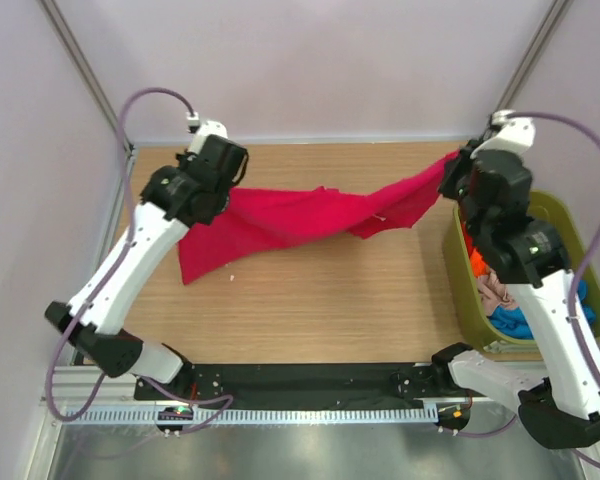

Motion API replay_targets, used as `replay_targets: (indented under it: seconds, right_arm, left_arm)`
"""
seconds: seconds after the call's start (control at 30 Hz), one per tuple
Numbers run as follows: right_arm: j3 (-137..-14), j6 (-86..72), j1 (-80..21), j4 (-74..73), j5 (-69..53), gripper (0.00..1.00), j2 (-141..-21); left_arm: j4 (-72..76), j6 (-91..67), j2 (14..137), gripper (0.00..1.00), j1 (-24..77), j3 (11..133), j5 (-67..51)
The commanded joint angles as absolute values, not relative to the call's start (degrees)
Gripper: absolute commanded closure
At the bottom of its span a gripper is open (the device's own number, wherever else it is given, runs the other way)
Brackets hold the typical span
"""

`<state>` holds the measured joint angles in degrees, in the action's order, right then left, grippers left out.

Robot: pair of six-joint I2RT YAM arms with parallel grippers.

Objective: Fold and stack the t-shirts
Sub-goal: Flatten the tshirt out

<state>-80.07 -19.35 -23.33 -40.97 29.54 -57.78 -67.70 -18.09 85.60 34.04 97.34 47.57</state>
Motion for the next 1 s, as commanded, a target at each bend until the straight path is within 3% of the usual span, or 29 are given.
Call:
replay_targets:
  seconds: [0.0,0.17,0.47,0.73,0.97]
  right_arm:
    - [-93.5,-14.9,-23.2,-34.0,34.2,0.99,-58.1]
    - [-100.4,-12.4,-23.2,-28.9,29.4,0.99,-55.9]
    - [-96.2,-10.0,-23.2,-19.6,15.0,0.99,-46.0]
    - [-96.5,-4.4,-23.1,-18.9,18.7,0.99,-55.0]
    - [-102.5,-0.3,-23.1,-19.5,18.4,0.99,-63.4]
  left_arm:
    - [-69.1,-9.7,78.6,1.00,33.7,103.4,65.6]
    - [-52.5,-0.3,68.7,1.00,33.8,105.5,68.8]
    - [-48.9,-1.1,60.1,1.00,33.8,107.4,57.3]
    - [-45.7,2.3,68.3,1.00,33.3,103.7,53.4]
    - [-44.8,2.5,73.9,1.00,31.0,109.5,53.2]
